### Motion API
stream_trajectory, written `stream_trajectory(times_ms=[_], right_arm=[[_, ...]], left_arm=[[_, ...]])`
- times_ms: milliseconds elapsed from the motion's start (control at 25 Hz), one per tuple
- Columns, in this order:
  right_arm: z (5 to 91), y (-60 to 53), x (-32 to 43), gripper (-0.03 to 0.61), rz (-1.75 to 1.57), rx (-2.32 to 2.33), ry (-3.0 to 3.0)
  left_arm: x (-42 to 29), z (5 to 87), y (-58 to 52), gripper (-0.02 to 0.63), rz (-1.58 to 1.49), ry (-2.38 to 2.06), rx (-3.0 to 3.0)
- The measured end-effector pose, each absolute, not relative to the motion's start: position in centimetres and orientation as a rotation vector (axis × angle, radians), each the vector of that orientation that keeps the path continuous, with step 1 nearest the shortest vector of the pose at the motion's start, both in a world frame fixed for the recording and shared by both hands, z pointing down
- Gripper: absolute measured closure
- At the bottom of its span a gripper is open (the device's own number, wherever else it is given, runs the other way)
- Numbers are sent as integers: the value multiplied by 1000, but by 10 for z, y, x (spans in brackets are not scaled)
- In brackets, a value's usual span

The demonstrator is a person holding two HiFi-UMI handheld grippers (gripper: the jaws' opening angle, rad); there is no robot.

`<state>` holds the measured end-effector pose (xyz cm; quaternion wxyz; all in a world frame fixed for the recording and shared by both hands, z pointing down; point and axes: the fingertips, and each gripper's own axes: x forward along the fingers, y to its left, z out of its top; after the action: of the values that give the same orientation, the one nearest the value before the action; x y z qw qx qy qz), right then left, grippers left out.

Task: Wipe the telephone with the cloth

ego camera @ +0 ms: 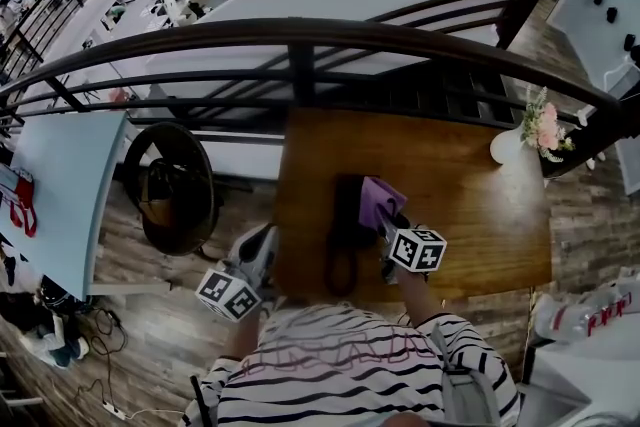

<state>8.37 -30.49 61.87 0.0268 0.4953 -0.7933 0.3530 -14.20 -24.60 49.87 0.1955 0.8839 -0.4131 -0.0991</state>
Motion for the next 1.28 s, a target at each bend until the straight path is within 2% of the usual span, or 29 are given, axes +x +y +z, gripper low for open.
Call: stream_trajectory(times_ms=[280, 440, 1080, 1280], right_arm=[[625, -283, -3, 545, 1138, 1244, -2571], [650, -285, -14, 545, 1107, 1234, -2498], [677, -280, 115, 545, 1103, 1622, -2227], [674, -271, 132, 545, 1101, 1659, -2208]], left_arm=[[-148, 499, -238, 612, -289, -1172, 2468], [-153, 497, -231, 612, -290, -1188, 2458], [-131, 498, -224, 612, -295, -1114, 2473], [-118, 497, -218, 612, -288, -1089, 2480]])
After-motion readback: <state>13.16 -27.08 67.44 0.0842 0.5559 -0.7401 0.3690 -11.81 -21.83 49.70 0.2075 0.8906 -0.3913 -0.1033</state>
